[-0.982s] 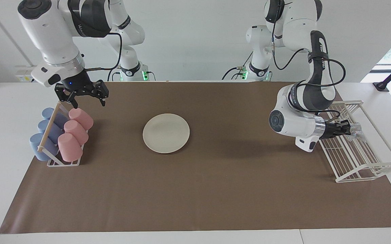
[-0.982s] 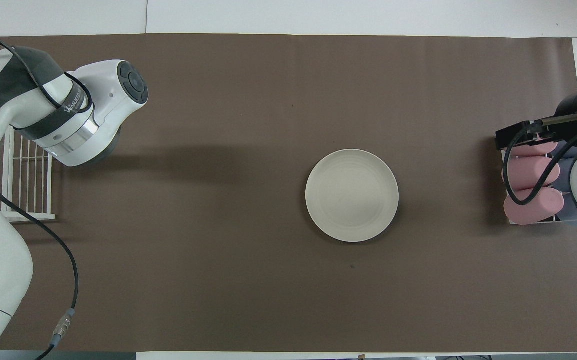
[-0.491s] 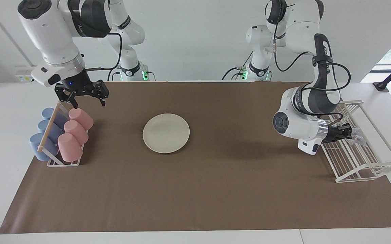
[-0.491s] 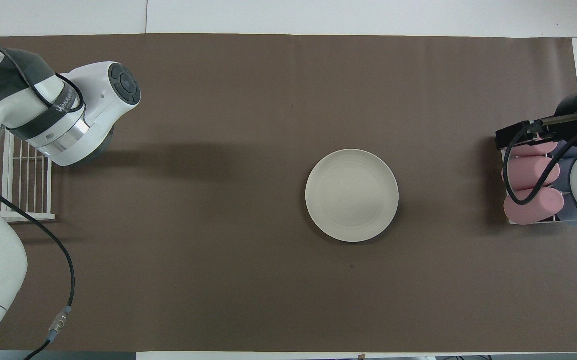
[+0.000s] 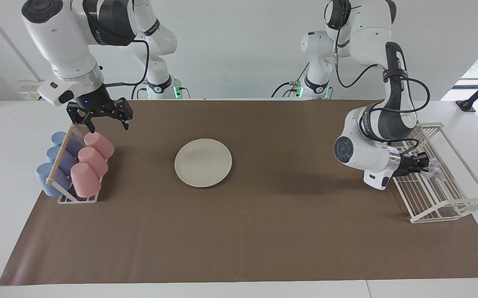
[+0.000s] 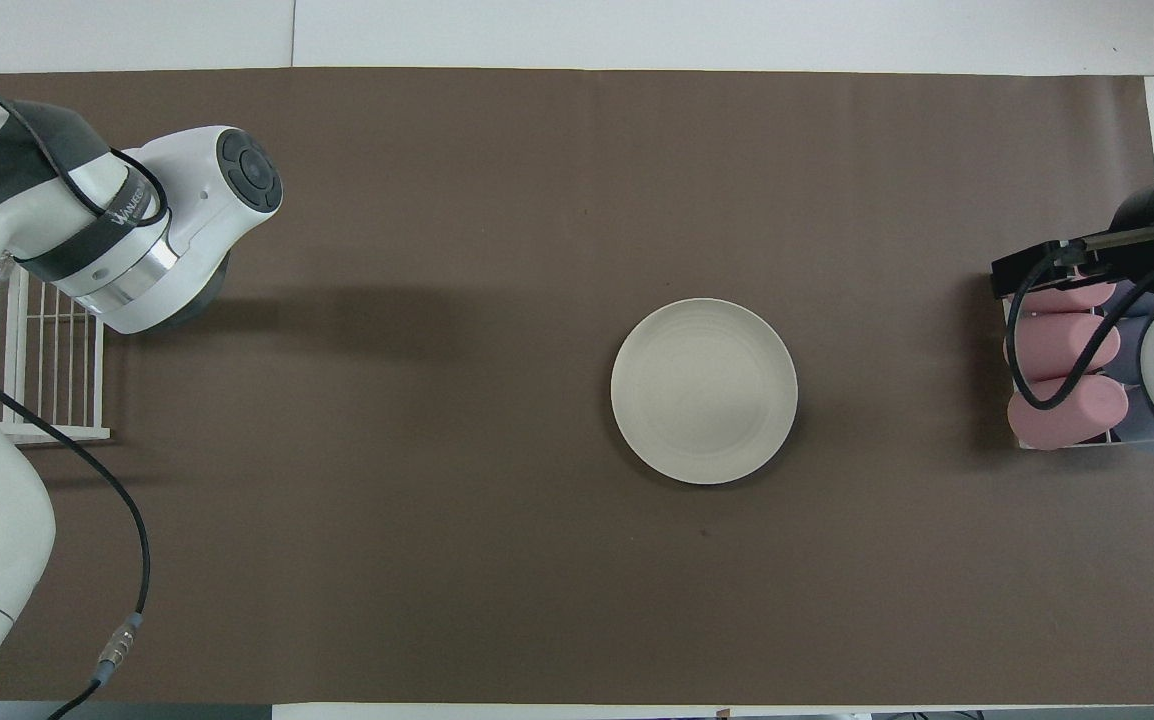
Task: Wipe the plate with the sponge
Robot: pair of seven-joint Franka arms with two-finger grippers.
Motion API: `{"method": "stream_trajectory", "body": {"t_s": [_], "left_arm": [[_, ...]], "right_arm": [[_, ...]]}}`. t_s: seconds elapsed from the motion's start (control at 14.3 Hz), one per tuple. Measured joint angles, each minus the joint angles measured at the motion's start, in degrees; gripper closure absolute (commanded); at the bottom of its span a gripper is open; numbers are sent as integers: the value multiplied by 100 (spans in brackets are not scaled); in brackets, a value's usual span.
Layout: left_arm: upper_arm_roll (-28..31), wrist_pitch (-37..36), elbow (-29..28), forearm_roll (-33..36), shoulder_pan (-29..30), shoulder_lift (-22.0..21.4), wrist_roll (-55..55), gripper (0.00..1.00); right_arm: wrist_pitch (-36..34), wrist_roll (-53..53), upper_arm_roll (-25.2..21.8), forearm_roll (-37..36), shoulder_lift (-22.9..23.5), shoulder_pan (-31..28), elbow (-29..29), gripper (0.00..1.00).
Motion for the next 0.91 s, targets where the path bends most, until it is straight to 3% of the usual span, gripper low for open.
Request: {"method": "stream_trajectory", "body": {"t_s": [0.07,0.14,0.77,0.91], "left_arm": [[0,2,0,0,0,0,-3,17],[-1,5,-1,0,0,0,-5,0],[-27,15,3,-41,0,-2,-10,0],[-39,54,81,-461,0,-51,-3,0]], "right_arm": [[0,0,0,0,0,0,0,0],[0,0,0,0,0,0,0,0],[0,0,0,0,0,0,0,0],[0,0,0,0,0,0,0,0]]}}
